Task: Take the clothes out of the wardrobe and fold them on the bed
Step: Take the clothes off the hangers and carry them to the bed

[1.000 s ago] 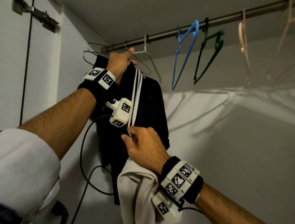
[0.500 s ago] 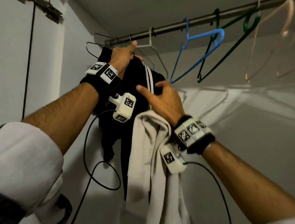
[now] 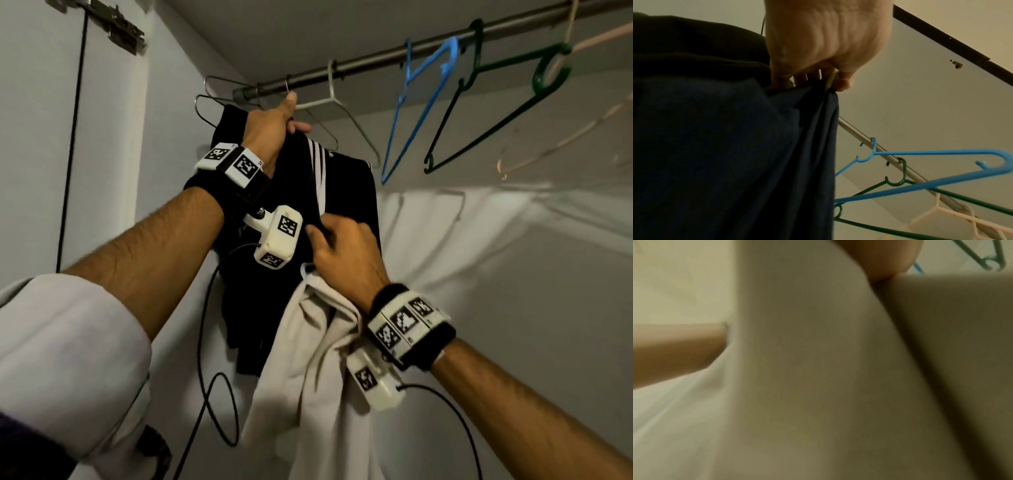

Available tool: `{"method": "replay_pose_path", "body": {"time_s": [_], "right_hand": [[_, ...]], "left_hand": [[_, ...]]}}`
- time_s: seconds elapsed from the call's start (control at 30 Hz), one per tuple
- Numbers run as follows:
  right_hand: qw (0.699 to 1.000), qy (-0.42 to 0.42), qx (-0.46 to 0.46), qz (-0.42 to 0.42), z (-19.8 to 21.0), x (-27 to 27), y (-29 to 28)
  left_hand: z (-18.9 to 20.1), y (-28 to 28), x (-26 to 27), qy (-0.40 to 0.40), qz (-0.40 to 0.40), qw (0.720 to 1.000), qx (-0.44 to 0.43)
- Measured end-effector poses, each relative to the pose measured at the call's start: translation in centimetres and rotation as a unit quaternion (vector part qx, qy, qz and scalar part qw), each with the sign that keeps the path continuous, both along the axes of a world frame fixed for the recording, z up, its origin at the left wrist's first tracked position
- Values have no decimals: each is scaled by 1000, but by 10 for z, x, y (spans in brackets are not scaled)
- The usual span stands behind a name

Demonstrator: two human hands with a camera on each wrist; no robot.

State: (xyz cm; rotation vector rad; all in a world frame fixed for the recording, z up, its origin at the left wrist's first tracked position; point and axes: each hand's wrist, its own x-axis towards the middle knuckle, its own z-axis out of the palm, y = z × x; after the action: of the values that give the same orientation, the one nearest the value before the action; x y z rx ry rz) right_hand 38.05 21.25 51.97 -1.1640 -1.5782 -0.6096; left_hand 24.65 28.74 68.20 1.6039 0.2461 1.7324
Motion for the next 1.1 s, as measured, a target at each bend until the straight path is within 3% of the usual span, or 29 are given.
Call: {"method": "replay_pose_path", "body": {"time_s": [0.23, 0.33, 0.4, 0.57, 0.7, 0.83, 0.93, 1.1], "right_hand": [[998, -61, -11, 22, -67, 4, -34], [996, -72, -30, 33, -72, 4, -44], [998, -44, -26, 42, -58, 5, -48], [982, 145, 18, 119, 15, 6, -48], [990, 127, -55, 18, 73, -8, -22], [993, 95, -72, -7, 102, -15, 2], [997, 64, -31, -21, 85, -6, 14], [999, -17, -34, -16, 12, 4, 5]], "left_hand": [[-2, 4, 3, -29, -12, 999, -10], [-3, 2, 3, -36, -15, 999, -5], [-4, -2, 3, -39, -17, 999, -2], [1, 0, -2, -43, -42, 998, -33], [2, -6, 0, -25, -35, 999, -18], [2, -13, 2, -3, -23, 1000, -15], [0, -11, -1, 21, -20, 1000, -8], [-2, 2, -5, 20, -2, 1000, -14]]}}
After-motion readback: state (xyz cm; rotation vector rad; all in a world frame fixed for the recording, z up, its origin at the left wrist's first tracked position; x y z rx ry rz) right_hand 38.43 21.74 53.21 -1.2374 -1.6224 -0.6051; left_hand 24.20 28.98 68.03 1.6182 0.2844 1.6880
